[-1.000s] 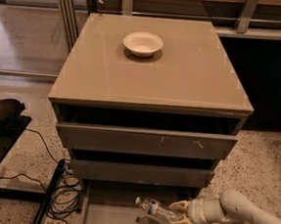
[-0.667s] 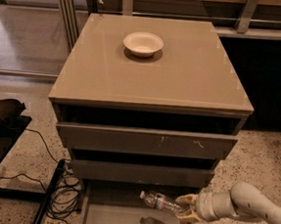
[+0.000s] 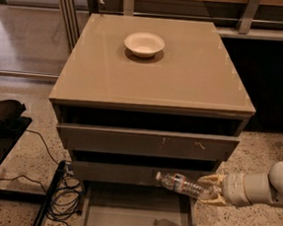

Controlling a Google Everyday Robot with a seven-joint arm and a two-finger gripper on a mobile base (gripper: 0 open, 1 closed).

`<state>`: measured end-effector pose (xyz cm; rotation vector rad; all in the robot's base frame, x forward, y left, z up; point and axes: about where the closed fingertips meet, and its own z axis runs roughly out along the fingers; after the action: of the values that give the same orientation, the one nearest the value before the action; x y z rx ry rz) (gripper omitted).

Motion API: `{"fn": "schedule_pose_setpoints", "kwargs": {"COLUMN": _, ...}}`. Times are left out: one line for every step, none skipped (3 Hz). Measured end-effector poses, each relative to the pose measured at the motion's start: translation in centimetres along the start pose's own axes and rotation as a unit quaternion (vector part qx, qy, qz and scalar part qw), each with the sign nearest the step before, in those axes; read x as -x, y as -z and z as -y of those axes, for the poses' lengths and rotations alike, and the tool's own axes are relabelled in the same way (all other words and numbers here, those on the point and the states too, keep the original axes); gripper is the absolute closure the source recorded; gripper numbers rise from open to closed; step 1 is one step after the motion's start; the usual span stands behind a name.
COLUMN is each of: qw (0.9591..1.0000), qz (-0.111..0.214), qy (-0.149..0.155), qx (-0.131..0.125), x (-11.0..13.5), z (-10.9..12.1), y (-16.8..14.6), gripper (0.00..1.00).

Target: Pick water bottle from bottom drawer and place on counter

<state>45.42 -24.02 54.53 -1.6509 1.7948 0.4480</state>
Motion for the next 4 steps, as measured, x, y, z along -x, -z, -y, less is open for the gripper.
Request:
{"fn": "schedule_pose_setpoints", "kwargs": {"qw": 1.0, "qz": 0.0, "qy": 0.0, "qx": 0.0, "x": 0.0, "z": 0.0, "y": 0.0, "gripper": 1.0}}
{"fn": "schedule_pose_setpoints", "kwargs": {"qw": 0.9997, "qz": 0.001, "qy": 0.018, "qx": -0.016, "x": 1.9, "z": -0.1, "y": 2.2, "gripper": 1.0}}
{"fn": "schedule_pose_setpoints", "kwargs": {"qw": 0.9971, "qz": 0.013, "qy": 0.065, "qx": -0.036, "x": 6.2, "z": -0.7, "y": 6.5, "gripper": 1.0}}
{"fn": "schedule_pose_setpoints", "kwargs": {"qw": 0.9902, "qz": 0.036, "qy": 0.124, "qx": -0.053, "x": 11.0, "z": -1.5, "y": 11.6, "gripper": 1.0}}
